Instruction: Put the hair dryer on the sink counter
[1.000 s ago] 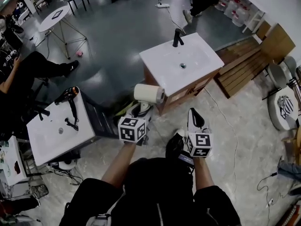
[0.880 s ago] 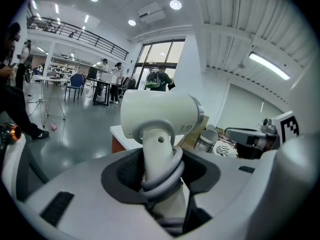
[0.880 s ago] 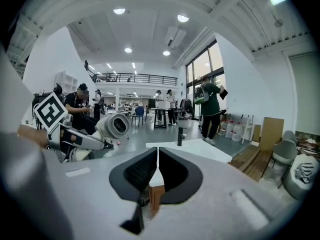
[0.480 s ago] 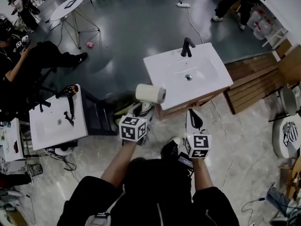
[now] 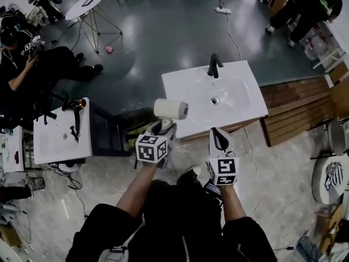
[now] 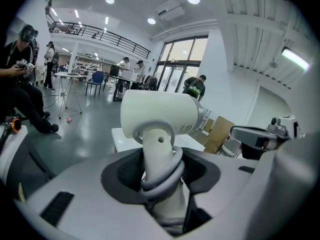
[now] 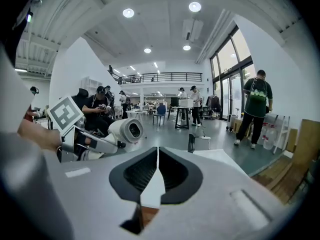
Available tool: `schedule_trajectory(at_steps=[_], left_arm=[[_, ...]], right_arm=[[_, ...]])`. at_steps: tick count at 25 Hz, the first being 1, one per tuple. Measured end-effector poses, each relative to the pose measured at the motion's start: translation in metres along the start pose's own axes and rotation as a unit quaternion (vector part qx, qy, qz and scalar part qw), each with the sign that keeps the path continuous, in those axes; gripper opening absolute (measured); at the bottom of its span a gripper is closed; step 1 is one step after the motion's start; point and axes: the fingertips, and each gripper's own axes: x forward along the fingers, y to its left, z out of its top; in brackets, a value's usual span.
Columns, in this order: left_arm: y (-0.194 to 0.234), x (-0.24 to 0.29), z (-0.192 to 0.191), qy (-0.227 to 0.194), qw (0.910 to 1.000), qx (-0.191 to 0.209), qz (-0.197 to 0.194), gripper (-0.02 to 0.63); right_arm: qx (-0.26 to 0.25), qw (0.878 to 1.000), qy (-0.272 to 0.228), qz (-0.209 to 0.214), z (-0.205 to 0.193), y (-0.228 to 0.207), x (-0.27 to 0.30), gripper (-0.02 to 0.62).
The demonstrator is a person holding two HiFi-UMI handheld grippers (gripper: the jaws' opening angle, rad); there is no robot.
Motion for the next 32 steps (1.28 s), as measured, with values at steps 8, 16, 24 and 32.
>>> schedule_trajectory(at_steps=[8,16,24,32], left_arm=[[0.005,0.023,0.002,-0.001,0.9983,-0.04,0.043,0.195],[0.014,0.036,0.005,0.005,0.9967,-0.043,0.069,0.195],[0.027,0.058,0.015,0.003,0.9949,-0.051,0.087,0.195],[0.051,0.091,0.026,0.004,0.992,-0.069,0.106,0.195]], right_arm=[[-0.01,0.999,-0.009,0.035,0.01,-0.023,0.01,0.006],[-0.006,0.999,-0.012,0.045,0.011,-0.03,0.02,0.006],[-0.014,0.998,-0.007,0.063,0.014,-0.038,0.042,0.006],[-0.032,0.994,-0.001,0.104,0.022,-0.036,0.092,0.006]])
